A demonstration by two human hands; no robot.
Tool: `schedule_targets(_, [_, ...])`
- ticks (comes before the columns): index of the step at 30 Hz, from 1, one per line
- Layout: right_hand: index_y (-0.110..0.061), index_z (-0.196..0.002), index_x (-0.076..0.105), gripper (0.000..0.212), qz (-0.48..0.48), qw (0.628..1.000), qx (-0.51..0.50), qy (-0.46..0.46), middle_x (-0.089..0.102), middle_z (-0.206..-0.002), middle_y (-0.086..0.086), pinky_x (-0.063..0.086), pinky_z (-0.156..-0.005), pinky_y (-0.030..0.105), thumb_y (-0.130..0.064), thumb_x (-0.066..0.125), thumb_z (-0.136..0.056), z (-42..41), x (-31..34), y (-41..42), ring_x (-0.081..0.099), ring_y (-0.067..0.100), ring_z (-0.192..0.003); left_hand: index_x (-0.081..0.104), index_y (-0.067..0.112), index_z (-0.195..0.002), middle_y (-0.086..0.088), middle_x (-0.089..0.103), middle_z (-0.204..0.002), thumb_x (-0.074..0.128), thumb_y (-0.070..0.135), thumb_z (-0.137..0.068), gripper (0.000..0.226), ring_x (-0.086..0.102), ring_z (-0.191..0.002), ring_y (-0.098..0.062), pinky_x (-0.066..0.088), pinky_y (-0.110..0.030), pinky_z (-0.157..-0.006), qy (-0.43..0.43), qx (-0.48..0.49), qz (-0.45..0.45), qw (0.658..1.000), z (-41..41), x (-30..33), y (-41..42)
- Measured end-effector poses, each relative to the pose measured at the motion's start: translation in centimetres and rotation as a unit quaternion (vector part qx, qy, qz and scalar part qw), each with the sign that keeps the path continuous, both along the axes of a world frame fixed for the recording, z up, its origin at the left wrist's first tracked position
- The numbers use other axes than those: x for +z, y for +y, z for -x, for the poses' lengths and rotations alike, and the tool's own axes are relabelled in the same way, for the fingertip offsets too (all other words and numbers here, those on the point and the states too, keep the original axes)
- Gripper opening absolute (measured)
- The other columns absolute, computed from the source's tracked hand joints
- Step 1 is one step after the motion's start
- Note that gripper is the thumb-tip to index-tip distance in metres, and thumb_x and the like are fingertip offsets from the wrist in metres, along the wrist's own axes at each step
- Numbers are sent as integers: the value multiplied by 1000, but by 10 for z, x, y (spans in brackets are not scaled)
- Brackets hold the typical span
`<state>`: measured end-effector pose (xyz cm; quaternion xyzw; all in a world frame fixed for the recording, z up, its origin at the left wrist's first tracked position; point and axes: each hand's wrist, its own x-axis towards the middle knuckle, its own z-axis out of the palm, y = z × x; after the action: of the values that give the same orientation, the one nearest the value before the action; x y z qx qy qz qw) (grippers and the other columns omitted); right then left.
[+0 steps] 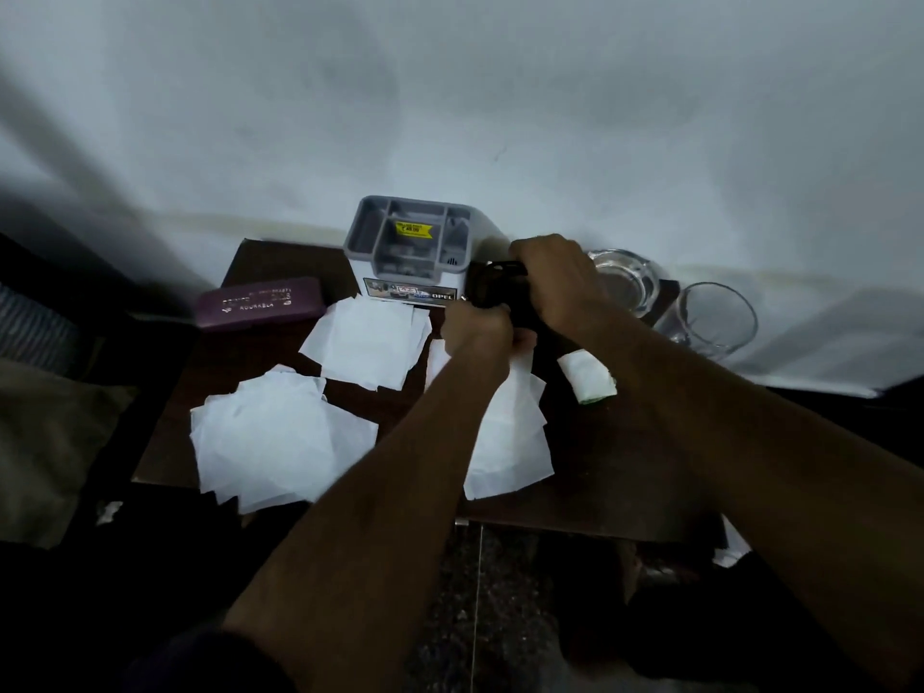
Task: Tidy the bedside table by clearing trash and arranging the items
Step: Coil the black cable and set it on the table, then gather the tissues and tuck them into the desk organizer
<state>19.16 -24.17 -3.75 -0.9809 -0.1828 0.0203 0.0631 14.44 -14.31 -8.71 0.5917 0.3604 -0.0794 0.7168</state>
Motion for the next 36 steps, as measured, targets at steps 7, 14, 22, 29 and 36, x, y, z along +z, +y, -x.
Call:
schedule_targets(7, [-6,-126,61,28,96,990,85,-55,58,-119,17,51,-78,47,-9,62,-99,-11,-9,3,62,39,-110,64,-5,-106,-31,74,-95,50,8,-105,19,70,-56,-38,60,-39,-43,27,-84,-33,996,-21,23,4])
schedule_targets(14, [-7,-122,64,28,123,986,71,-87,66,-117,15,53,-85,46,-13,67,-94,2,2,6,63,37,-109,63,-4,-92,-30,73,-83,54,10,-108,23,66,-44,-27,43,-21,-36,11,-118,-90,989,-2,16,7])
schedule_targets(22, [-15,-114,70,32,-153,978,-116,-87,72,-114,11,53,-86,40,-2,52,-91,118,10,-10,67,33,-109,69,7,-64,-8,71,-59,68,22,-101,40,61,-42,-11,47,-23,-47,-90,-61,-238,965,97,38,48])
schedule_targets(29, [-8,-123,65,28,-191,957,-218,-9,67,-124,13,50,-96,41,-17,67,-96,204,-32,-12,65,32,-115,68,4,-106,-7,72,-105,74,22,-95,22,69,-105,-26,41,-27,-82,-41,-43,-401,914,172,18,39])
schedule_targets(36, [-2,-123,61,49,-218,932,-289,20,65,-127,18,47,-97,40,-39,73,-94,197,-38,19,60,36,-121,70,6,-112,-10,72,-114,76,26,-90,30,71,-110,-29,54,-36,-86,-24,-43,-411,910,167,17,21])
